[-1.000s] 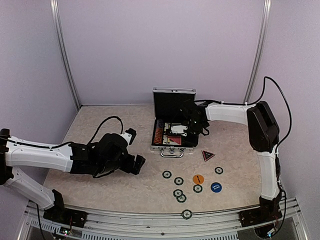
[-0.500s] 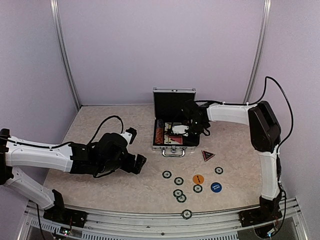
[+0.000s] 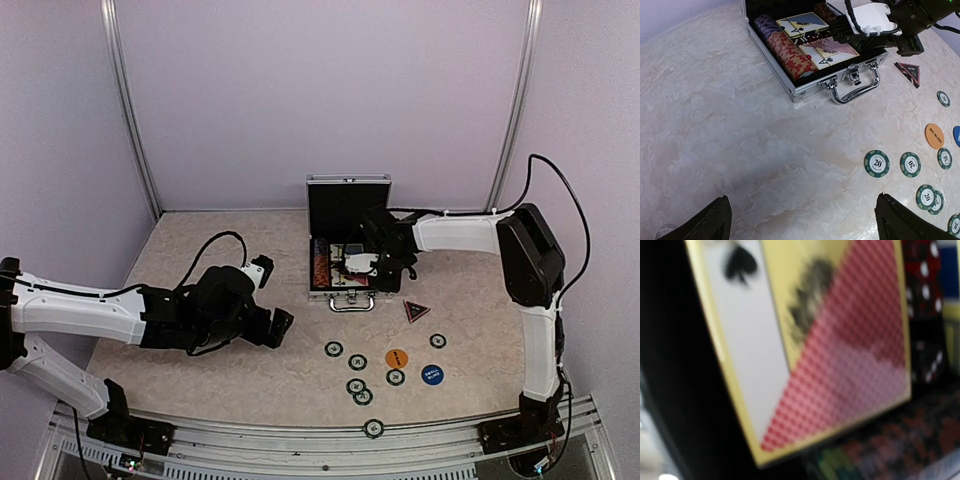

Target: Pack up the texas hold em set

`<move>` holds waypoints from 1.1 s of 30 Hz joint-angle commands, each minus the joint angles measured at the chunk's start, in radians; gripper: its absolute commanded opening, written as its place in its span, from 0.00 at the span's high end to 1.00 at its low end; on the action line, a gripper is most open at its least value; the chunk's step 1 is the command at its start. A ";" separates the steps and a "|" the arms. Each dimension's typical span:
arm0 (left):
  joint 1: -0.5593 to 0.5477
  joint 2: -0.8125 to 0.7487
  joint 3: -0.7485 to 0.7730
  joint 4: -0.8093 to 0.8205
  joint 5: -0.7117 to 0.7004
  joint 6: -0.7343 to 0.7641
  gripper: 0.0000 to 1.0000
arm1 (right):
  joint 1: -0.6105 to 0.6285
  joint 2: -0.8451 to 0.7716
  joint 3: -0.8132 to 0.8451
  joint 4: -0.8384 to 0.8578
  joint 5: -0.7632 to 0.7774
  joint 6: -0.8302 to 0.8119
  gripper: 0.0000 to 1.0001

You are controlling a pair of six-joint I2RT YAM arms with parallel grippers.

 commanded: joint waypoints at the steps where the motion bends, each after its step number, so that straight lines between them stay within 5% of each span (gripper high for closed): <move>1: 0.006 -0.013 -0.009 0.025 0.002 -0.003 0.01 | -0.016 -0.025 -0.025 -0.005 0.060 -0.004 0.94; 6: 0.006 -0.024 -0.013 0.016 -0.008 -0.004 0.01 | -0.016 -0.047 0.018 -0.082 -0.067 0.007 0.94; 23: 0.005 -0.055 -0.011 0.000 0.005 -0.004 0.01 | -0.023 -0.118 0.059 -0.072 -0.075 0.025 0.92; 29: -0.011 -0.056 -0.009 -0.004 0.030 0.002 0.01 | -0.023 -0.235 0.022 -0.050 -0.041 0.138 0.64; 33: -0.039 -0.021 0.004 -0.017 0.046 0.003 0.01 | -0.022 -0.317 -0.043 -0.037 0.005 0.298 0.36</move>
